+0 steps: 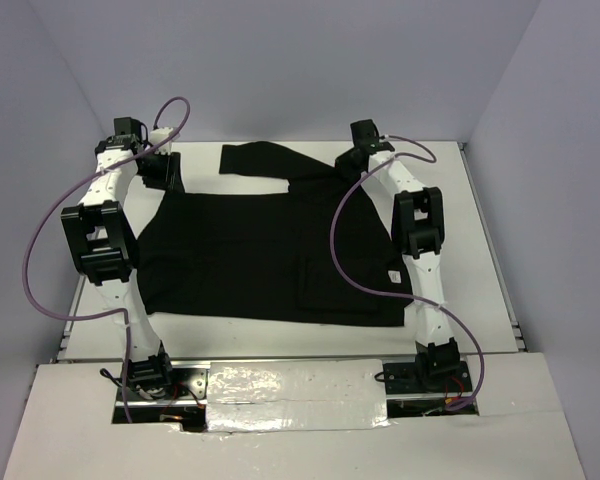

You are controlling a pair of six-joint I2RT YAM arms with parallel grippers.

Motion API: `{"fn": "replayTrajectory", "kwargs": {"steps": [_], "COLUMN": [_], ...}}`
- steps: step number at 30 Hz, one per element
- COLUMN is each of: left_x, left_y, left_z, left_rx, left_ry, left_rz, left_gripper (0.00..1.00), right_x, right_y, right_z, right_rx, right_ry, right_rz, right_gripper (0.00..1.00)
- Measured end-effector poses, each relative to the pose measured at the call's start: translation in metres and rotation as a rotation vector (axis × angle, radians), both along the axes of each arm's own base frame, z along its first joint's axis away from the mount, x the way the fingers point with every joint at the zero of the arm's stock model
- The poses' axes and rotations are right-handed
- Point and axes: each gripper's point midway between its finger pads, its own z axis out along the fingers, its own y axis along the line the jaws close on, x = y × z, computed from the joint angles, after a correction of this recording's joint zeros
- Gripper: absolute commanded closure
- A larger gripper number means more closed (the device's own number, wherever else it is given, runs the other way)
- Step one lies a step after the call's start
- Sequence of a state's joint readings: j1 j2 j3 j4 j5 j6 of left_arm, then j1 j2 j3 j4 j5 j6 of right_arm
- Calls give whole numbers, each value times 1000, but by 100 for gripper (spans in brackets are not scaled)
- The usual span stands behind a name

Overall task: Fold and stack the long sleeve shirts
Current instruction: Fold the shirt

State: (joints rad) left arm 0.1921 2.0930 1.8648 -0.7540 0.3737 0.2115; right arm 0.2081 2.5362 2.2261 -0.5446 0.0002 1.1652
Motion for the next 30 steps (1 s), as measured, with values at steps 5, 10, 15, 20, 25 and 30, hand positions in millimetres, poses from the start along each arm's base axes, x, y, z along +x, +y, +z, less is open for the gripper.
{"fn": "replayTrajectory", "kwargs": {"steps": [5,10,15,20,25,30], "left_x": [0,3,44,76,90,137], "left_y": [-2,-8,-26,-79,-122,-111], "left_z": [1,6,17,1,-41,-60], "left_rx": [-5,-9,142,379,545,607], "left_ry": [-6,-30,-161,-318,-359,-389], "left_rz": [-14,-46,-150,-387,-587,-544], "left_gripper": [46,43,32,23,21,14], "right_x": [1,-4,-17,-35,-49,-49], "right_y": [2,7,19,37,46,51], "right_z": [-6,-18,-12,1,16,22], "right_rx": [7,14,11,3,1,11], "right_ry": [-7,-25,-53,-90,-113,-139], "right_rz": [6,64,163,268,331,367], "right_gripper": [100,100,100,100,100,100]}}
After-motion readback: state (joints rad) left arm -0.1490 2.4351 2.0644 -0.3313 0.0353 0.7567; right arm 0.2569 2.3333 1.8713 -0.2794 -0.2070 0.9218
